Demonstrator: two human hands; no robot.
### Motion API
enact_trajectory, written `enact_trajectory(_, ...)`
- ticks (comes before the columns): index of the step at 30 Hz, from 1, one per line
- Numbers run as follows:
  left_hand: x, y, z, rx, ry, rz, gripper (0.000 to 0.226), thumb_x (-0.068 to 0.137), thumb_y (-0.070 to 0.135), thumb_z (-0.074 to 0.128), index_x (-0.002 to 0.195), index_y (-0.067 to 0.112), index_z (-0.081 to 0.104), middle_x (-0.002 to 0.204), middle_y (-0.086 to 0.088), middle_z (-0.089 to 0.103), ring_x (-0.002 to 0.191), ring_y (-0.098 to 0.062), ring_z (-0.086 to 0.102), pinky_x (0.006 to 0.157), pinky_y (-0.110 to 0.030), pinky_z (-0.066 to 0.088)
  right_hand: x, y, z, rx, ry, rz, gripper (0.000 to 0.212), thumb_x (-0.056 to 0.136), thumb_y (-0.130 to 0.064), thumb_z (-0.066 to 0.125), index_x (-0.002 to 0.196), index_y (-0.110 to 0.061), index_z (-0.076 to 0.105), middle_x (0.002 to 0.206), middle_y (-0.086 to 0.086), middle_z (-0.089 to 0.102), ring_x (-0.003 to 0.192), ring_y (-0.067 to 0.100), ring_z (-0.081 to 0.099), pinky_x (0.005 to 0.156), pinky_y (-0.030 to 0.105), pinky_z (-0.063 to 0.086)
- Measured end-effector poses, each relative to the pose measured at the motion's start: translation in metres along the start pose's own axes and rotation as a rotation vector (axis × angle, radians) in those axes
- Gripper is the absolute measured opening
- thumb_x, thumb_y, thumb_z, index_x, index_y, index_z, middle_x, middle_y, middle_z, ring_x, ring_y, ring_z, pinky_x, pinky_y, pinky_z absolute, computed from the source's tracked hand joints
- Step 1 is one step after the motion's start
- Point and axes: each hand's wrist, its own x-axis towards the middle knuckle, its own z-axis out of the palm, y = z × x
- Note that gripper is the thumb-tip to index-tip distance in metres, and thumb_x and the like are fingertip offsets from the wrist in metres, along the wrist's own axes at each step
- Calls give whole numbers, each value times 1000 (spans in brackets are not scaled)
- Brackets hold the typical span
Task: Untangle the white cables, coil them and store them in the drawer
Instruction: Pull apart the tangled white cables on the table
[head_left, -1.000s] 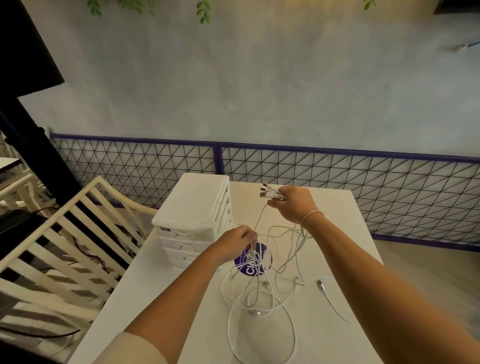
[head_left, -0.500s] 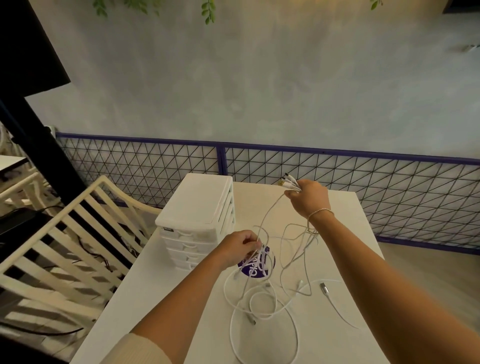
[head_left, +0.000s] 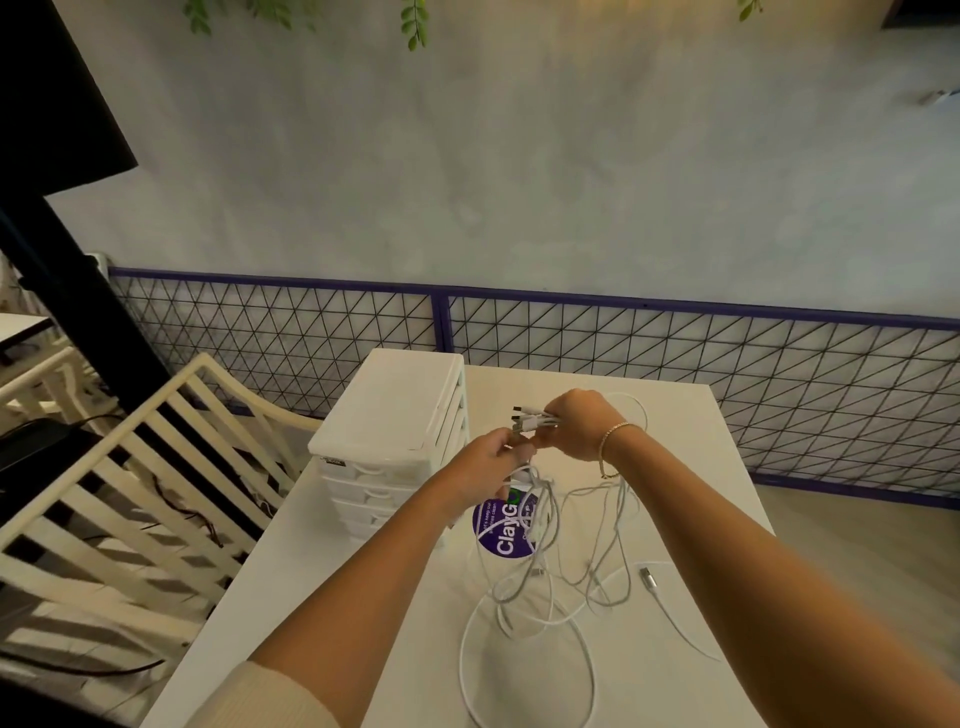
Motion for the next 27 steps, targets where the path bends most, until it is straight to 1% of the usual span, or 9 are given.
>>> enact_trajectory(2, -3, 1, -3, -65, -23, -39, 24, 99, 33, 44, 99, 17, 62, 92, -4, 62, 63, -13, 48, 59, -23, 43, 1, 2, 3, 10, 8, 11, 36, 91, -38, 54, 103, -5, 65, 94, 12, 63, 81, 19, 49, 67, 27, 36)
enact_trajectory(5, -5, 1, -9, -118, -67, -86, 23, 99, 18, 42, 102, 12, 64, 79, -12, 58, 55, -13, 47, 53, -21, 41, 2, 3, 8, 47, 48, 15, 36, 91, -37, 55, 103, -4, 65, 104, 15, 66, 81, 20, 49, 68, 28, 36)
enact_trajectory(11, -14, 5, -9, -294, -188, -132, 16, 91, 8, 50, 105, 8, 56, 75, -5, 61, 60, -13, 53, 50, -19, 46, 1, 3, 7, 103, 85, 14, 34, 94, -34, 51, 102, -4, 64, 102, 15, 65, 80, 20, 49, 67, 27, 35)
enact_trajectory(14, -17, 7, -12, -257, -216, -143, 23, 85, 2, 48, 105, 10, 57, 74, -4, 62, 59, -12, 51, 47, -17, 43, 1, 5, 8, 129, 98, 23, 34, 94, -34, 51, 101, -3, 64, 101, 15, 65, 79, 19, 49, 59, 26, 35)
enact_trajectory(16, -18, 10, -15, -198, -228, -129, 29, 77, 9, 51, 105, 12, 58, 71, -2, 58, 52, -7, 47, 44, -16, 38, 0, 6, 10, 154, 106, 32, 34, 94, -34, 51, 100, -3, 64, 99, 15, 65, 79, 19, 48, 54, 22, 32)
enact_trajectory(18, -18, 13, -14, -83, -181, -103, 21, 80, 12, 60, 101, 14, 59, 69, 2, 55, 48, -3, 44, 45, -16, 35, 0, 6, 11, 183, 112, 40, 34, 93, -34, 52, 100, -3, 64, 92, 13, 62, 78, 19, 49, 53, 18, 31)
enact_trajectory(23, -12, 14, -5, 23, 75, -7, 16, 77, 24, 75, 77, 20, 59, 77, 6, 55, 77, -14, 51, 70, -27, 39, 1, 3, 9, 215, 123, 54, 33, 93, -33, 52, 99, -3, 65, 84, 7, 55, 78, 19, 49, 52, 19, 31)
enact_trajectory(25, -9, 13, -3, 112, 166, 54, 10, 79, 25, 74, 79, 21, 65, 87, 5, 58, 94, -17, 50, 81, -30, 39, 2, 5, 8, 224, 133, 74, 33, 93, -33, 53, 99, -3, 65, 84, 8, 55, 78, 20, 49, 52, 20, 31)
enact_trajectory(27, -7, 12, -3, 252, 267, 80, 12, 82, 30, 70, 92, 23, 71, 108, 1, 53, 115, -18, 39, 94, -29, 33, 2, 8, 8, 251, 143, 99, 32, 92, -33, 54, 99, -3, 65, 83, 8, 55, 78, 20, 49, 51, 20, 31)
